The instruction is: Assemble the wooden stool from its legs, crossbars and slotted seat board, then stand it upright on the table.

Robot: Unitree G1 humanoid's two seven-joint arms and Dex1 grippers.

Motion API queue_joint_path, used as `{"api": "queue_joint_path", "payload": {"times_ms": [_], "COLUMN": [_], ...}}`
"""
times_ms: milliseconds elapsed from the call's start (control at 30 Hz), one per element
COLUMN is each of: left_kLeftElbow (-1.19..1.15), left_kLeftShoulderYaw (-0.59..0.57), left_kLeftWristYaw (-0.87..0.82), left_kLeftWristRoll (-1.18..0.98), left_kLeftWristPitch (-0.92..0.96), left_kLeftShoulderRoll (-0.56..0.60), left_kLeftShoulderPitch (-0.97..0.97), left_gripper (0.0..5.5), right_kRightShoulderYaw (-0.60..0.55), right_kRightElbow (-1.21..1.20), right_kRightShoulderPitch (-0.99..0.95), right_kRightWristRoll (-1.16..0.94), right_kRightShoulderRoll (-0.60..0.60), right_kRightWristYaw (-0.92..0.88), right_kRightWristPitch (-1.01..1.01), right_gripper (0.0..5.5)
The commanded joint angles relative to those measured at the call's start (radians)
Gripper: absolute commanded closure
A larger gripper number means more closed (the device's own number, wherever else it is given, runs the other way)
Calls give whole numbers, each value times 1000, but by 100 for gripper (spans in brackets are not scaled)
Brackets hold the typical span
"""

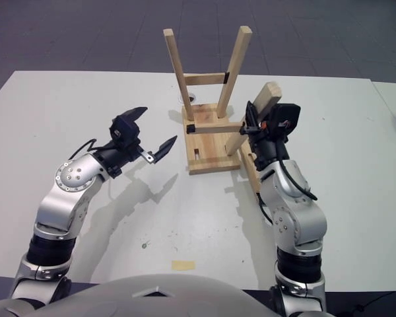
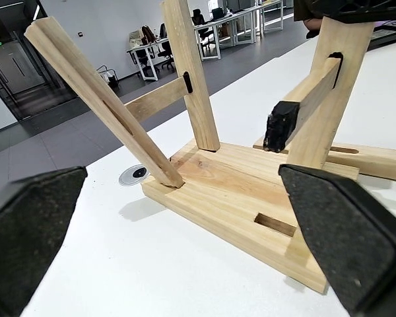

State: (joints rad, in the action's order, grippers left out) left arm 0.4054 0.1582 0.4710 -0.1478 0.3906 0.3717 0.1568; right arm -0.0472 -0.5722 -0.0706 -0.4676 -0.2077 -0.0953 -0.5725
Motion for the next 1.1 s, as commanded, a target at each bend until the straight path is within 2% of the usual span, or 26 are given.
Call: {"api": "queue_joint_path", "payload": {"times_ms": [33,67,233,400,633,733,800,900,1000,1100], "left_kLeftElbow": [-13,-15,-28,-2,3,6,2,-11,-15,-7], "left_kLeftShoulderYaw": [3,5,-6,-1,-16,-7,-2,8,12,14], "left_kLeftWristYaw": [20,24,25,10,-10,-19,-26,-28,-23,-25], "left_kLeftWristRoll": [9,11,7,3,-5,-4,1,15,16,16], "left_kLeftWristPitch": [-11,-15,-22,-10,1,0,-4,-12,-16,-10], "left_kLeftShoulderRoll": [17,18,12,-2,-16,-25,-32,-38,-36,-37], "left_kLeftShoulderPitch": [7,8,20,-9,-7,-14,-17,-4,0,-6], "left_gripper": [10,10,10,10,10,10,10,10,10,10], "right_kRightShoulderYaw": [-4,-16,-83,-119,-257,-277,-262,-193,-146,-154], "right_kRightElbow": [22,18,14,-14,69,163,224,294,252,208], "right_kRightShoulderPitch": [0,-9,-90,-187,-592,-713,-689,-445,-280,-293], "right_kRightWristRoll": [-16,-27,-71,-83,-206,-230,-224,-190,-188,-214], "right_kRightShoulderRoll": [38,49,97,52,-61,-89,-71,-14,26,76], "right_kRightWristYaw": [30,40,76,96,47,44,40,73,79,61], "right_kRightWristPitch": [4,24,133,133,50,25,-2,-31,-57,-23], "right_gripper": [449,412,335,253,145,99,63,11,11,11]}}
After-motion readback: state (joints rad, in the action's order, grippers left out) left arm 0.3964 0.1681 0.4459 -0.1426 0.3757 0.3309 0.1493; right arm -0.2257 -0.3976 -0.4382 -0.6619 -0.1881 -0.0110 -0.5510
